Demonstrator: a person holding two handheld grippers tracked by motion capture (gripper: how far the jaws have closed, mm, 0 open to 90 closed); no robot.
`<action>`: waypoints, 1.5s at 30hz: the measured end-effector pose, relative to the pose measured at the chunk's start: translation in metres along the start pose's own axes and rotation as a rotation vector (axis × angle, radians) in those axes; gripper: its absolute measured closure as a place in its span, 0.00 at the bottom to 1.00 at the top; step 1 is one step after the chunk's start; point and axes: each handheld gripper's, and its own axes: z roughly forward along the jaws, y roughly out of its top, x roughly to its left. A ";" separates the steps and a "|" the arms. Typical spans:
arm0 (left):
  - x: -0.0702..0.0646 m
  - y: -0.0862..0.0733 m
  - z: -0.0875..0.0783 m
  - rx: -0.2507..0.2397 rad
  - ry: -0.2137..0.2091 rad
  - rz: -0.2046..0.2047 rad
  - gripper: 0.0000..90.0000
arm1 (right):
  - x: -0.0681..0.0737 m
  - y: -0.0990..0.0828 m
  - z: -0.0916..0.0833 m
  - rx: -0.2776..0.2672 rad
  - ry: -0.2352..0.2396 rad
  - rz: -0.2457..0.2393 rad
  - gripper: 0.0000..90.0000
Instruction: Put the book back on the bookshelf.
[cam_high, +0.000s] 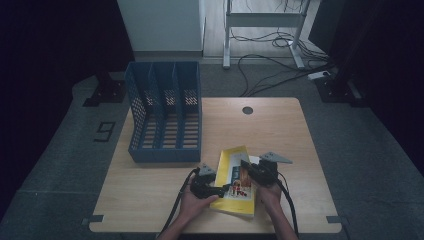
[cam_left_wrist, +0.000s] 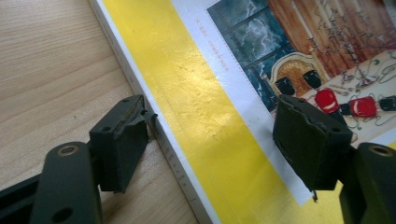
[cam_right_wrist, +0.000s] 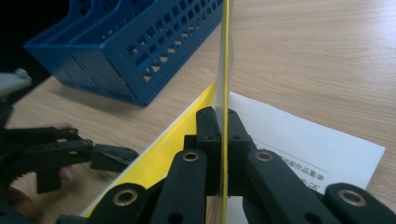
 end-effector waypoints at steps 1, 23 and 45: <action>0.001 0.000 0.000 0.001 -0.001 0.001 0.29 | 0.001 0.000 0.000 -0.004 -0.003 -0.006 0.97; 0.003 0.005 -0.006 -0.030 -0.055 -0.026 0.29 | 0.019 0.011 -0.016 -0.098 0.020 -0.061 0.97; 0.020 0.016 -0.008 -0.080 -0.122 -0.074 0.31 | 0.035 0.017 -0.025 -0.109 0.064 -0.114 0.97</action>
